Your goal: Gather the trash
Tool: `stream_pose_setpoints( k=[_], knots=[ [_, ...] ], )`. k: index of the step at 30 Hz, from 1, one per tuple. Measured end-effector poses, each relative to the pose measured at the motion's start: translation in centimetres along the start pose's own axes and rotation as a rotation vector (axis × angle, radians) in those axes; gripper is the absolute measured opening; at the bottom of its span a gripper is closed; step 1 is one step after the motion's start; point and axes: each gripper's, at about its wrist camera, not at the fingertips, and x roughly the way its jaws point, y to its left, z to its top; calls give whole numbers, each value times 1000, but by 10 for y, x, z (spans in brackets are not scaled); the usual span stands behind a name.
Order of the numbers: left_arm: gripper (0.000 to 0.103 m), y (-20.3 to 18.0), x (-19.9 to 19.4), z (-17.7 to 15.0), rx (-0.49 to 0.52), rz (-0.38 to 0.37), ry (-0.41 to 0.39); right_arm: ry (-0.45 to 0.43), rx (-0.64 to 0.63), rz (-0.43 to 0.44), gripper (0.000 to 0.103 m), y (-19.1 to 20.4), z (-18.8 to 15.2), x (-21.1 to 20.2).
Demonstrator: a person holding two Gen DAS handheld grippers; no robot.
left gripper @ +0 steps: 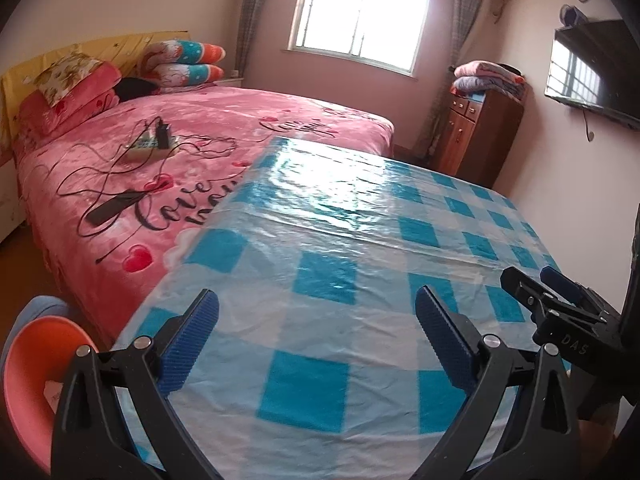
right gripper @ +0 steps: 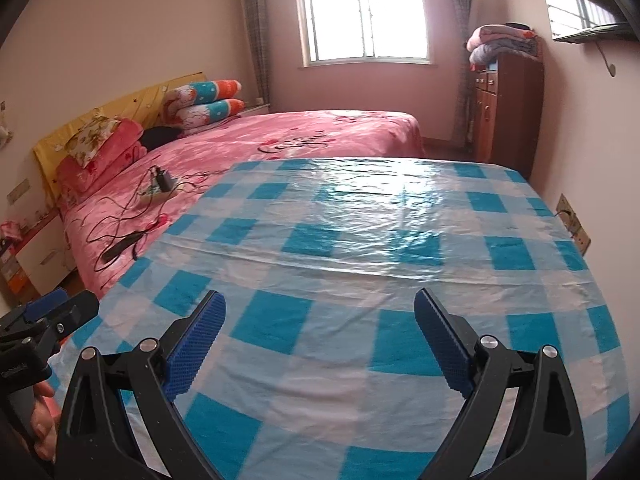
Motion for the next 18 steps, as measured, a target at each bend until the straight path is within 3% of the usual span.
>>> stream_pose_setpoints(
  k=[18],
  knots=[
    [99, -76, 31, 5, 114, -30, 12, -50, 103, -95, 94, -69, 1, -12]
  ],
)
